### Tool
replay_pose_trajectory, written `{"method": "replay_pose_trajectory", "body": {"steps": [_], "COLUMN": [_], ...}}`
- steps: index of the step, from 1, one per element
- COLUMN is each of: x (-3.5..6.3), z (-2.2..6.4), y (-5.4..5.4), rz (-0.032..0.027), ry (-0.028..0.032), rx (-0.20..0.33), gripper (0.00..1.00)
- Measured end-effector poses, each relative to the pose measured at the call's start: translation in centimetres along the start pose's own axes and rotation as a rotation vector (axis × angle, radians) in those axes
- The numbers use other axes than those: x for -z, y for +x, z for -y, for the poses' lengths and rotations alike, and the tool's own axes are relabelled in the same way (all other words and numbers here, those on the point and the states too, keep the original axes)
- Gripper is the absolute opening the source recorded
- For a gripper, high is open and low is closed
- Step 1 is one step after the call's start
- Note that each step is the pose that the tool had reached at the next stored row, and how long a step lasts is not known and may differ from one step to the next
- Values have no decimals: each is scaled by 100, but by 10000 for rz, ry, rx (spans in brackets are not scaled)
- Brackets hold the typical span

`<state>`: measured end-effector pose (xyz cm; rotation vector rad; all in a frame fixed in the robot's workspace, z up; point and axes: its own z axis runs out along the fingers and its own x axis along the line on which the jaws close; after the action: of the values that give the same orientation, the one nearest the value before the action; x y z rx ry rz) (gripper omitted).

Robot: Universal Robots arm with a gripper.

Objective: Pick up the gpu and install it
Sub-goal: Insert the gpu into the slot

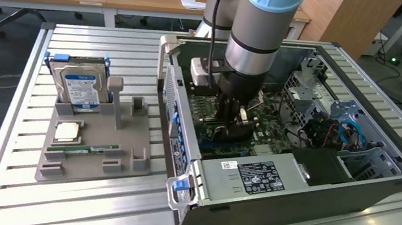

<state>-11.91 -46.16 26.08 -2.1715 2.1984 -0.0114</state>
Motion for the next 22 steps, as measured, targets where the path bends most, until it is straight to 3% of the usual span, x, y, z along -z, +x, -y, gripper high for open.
{"method": "replay_pose_trajectory", "body": {"steps": [16,22], "x": [642,861], "z": [27,36], "y": [-20,-28], "rz": [-7,-44], "ry": [0,0], "rx": [1,3], "gripper": [56,56]}}
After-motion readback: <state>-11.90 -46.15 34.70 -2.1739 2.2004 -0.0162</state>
